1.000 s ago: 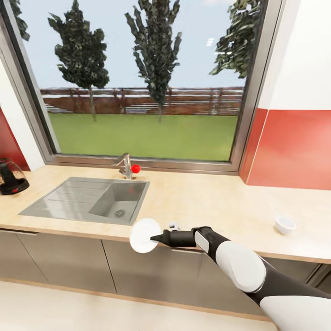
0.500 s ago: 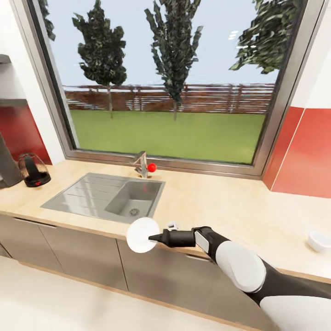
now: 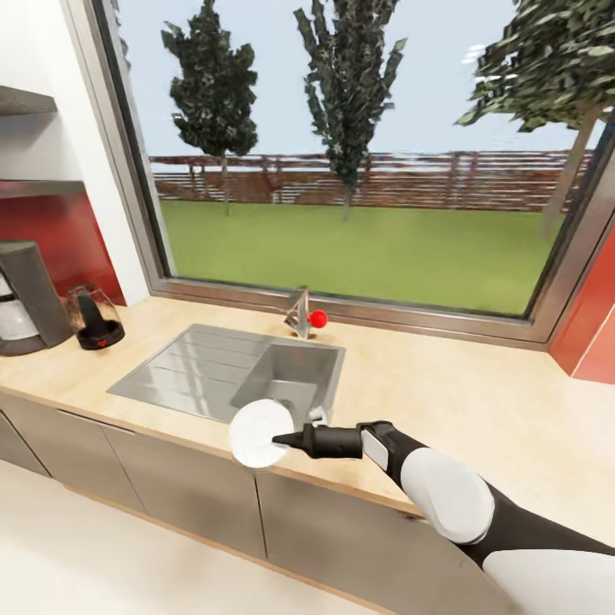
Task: Set up a coffee station on the kitchen countertop: keep the coffee maker on the countertop, move the bottle of coffee from the kitchen shelf to the counter next to the coffee maker, place a paper coffee filter on top of the coffee maker, put the saucer next to the coffee maker with the coffee cup on the saucer, and place the electric kettle next to the coffee maker.
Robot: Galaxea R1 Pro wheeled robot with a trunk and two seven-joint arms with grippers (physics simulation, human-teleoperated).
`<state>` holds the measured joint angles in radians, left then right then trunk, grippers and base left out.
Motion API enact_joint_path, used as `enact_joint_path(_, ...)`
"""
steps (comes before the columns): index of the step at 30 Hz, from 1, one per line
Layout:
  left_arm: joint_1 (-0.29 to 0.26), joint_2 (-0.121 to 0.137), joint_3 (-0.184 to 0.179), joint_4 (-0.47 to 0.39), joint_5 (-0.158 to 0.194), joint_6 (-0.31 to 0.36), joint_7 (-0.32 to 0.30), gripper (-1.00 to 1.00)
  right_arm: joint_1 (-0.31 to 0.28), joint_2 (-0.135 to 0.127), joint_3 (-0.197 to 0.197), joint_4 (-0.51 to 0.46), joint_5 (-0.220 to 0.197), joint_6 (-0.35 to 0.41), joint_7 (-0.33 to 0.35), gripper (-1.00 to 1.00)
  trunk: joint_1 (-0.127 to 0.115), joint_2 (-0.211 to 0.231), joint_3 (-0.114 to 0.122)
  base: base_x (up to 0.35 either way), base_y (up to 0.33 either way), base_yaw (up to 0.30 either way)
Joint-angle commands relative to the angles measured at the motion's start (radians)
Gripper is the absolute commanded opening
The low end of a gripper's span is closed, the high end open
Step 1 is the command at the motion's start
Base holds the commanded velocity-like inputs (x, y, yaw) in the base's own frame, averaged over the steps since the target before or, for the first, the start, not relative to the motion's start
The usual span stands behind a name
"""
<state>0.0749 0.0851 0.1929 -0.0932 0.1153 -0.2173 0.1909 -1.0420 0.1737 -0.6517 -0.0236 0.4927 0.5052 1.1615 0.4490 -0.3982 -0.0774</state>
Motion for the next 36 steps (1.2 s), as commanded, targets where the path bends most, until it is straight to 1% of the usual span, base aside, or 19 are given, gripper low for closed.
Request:
enact_joint_path(1,0.0,0.0,-0.002,-0.002,0.01,-0.002,-0.001,1.0,0.0,0.001,-0.008,-0.002,0.009,0.01,0.037,-1.0,0.001,-0.002,-0.002,0.237,0.261,0.004)
enact_joint_path(2,0.0,-0.001,-0.003,-0.002,0.01,-0.002,-0.001,1.0,0.001,0.001,-0.008,-0.002,0.01,0.01,0.088,-1.0,0.001,-0.002,-0.002,0.225,0.27,0.002)
enact_joint_path(4,0.0,-0.001,-0.003,-0.001,0.01,-0.002,-0.001,1.0,0.001,0.001,-0.007,-0.003,0.02,0.01,0.15,-1.0,0.001,-0.002,-0.002,0.21,0.277,0.001)
enact_joint_path(8,0.0,-0.001,-0.002,-0.002,0.01,-0.002,-0.001,1.0,0.001,0.001,-0.007,-0.005,0.058,0.01,0.167,-1.0,0.001,-0.002,-0.002,0.2,0.282,0.0)
enact_joint_path(11,0.0,-0.001,-0.003,-0.001,0.01,-0.002,-0.001,1.0,0.001,0.001,-0.007,-0.006,0.08,0.009,0.166,-1.0,0.001,-0.002,-0.002,0.198,0.283,0.0)
enact_joint_path(14,0.0,-0.001,-0.003,-0.002,0.01,-0.002,-0.001,1.0,0.001,0.001,-0.008,-0.008,0.088,0.01,0.156,-1.0,0.001,-0.002,-0.002,0.197,0.283,0.0)
enact_joint_path(22,0.0,-0.004,-0.003,-0.006,0.01,-0.001,-0.001,1.0,0.001,0.001,-0.008,-0.009,0.088,0.009,0.138,-1.0,0.001,-0.002,-0.002,0.185,0.288,0.0)
enact_joint_path(32,0.0,-0.005,-0.003,-0.008,0.01,-0.001,0.001,1.0,0.001,0.001,-0.008,-0.01,0.088,0.011,0.134,-1.0,0.001,-0.002,-0.002,0.022,0.335,0.0)
enact_joint_path(35,-0.001,-0.006,-0.003,-0.009,0.011,-0.001,0.001,1.0,0.001,0.001,-0.008,-0.011,0.089,0.01,0.114,-1.0,0.001,-0.002,-0.002,0.0,0.34,0.0)
enact_joint_path(36,-0.001,-0.008,-0.003,-0.009,0.011,-0.001,0.001,1.0,0.001,0.001,-0.008,-0.009,0.088,0.01,0.088,-1.0,0.001,-0.002,-0.002,0.0,0.34,0.0)
